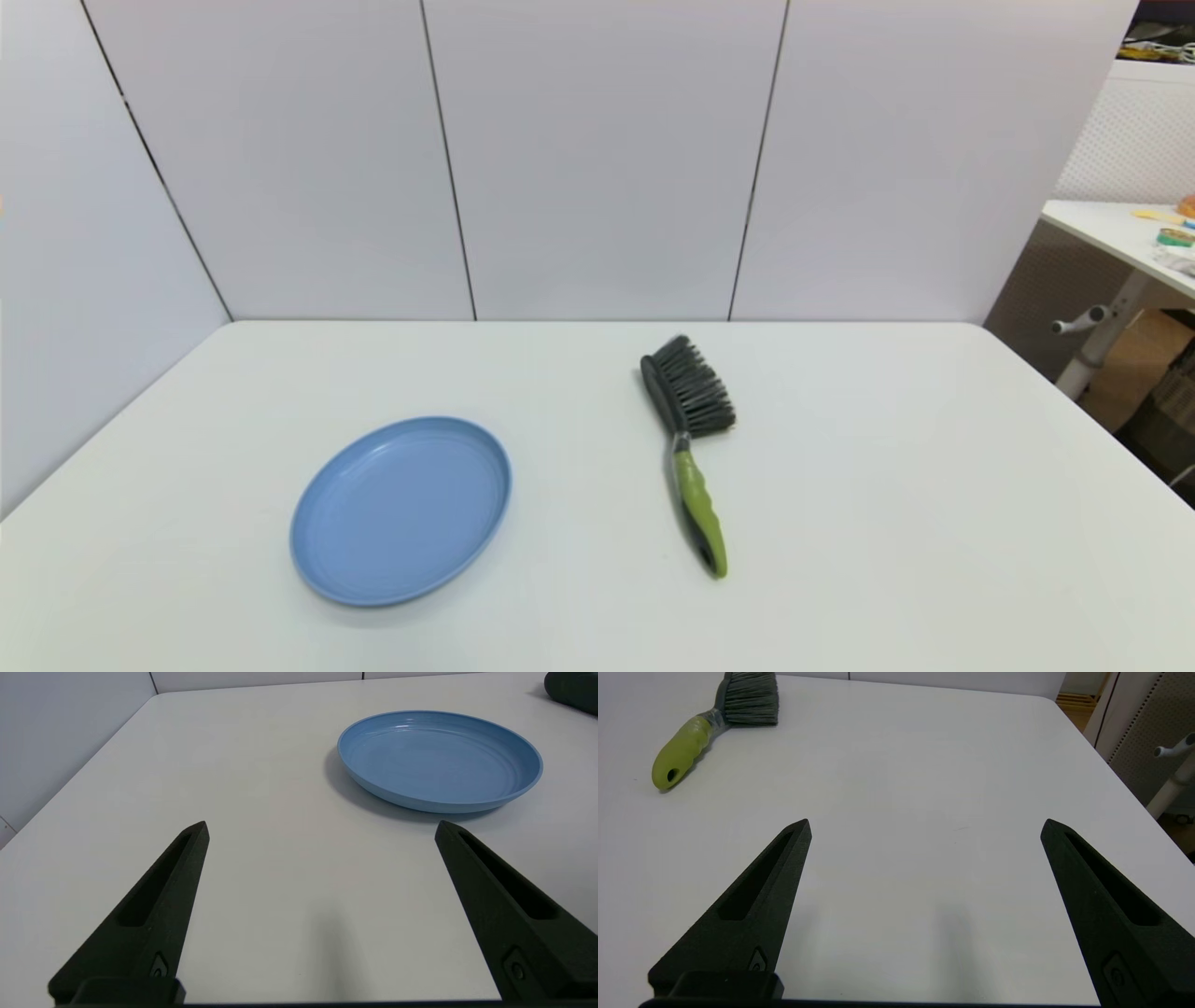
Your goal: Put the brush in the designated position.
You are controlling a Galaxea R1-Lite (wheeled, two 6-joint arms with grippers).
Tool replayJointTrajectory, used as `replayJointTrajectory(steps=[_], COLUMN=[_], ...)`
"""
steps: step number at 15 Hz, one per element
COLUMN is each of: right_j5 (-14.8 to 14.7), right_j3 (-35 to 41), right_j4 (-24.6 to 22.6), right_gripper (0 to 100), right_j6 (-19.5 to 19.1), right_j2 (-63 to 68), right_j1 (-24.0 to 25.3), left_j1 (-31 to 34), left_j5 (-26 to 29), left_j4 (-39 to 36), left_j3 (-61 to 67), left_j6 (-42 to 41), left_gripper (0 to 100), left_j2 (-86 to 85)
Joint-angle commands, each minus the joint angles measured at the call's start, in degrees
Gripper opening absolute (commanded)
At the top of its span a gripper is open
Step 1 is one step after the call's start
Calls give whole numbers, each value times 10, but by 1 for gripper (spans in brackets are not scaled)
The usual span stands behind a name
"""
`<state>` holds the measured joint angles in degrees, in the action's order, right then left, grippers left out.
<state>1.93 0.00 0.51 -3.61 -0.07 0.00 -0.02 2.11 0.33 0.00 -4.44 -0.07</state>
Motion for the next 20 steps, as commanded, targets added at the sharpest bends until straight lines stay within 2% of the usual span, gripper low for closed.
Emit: replayJointTrajectory(steps=[1,20], right_j5=[0,0], right_j3=[1,1], right_j4=[0,0], right_gripper=[100,100], right_j6=[2,2], right_j2=[-1,-1], right_j1=[0,0], left_j1=[0,0], left_j5=[0,-3], left_j4=[0,3], left_j3=[0,0], left_j6=[0,2], left_gripper=[100,100], left_j2=[1,1])
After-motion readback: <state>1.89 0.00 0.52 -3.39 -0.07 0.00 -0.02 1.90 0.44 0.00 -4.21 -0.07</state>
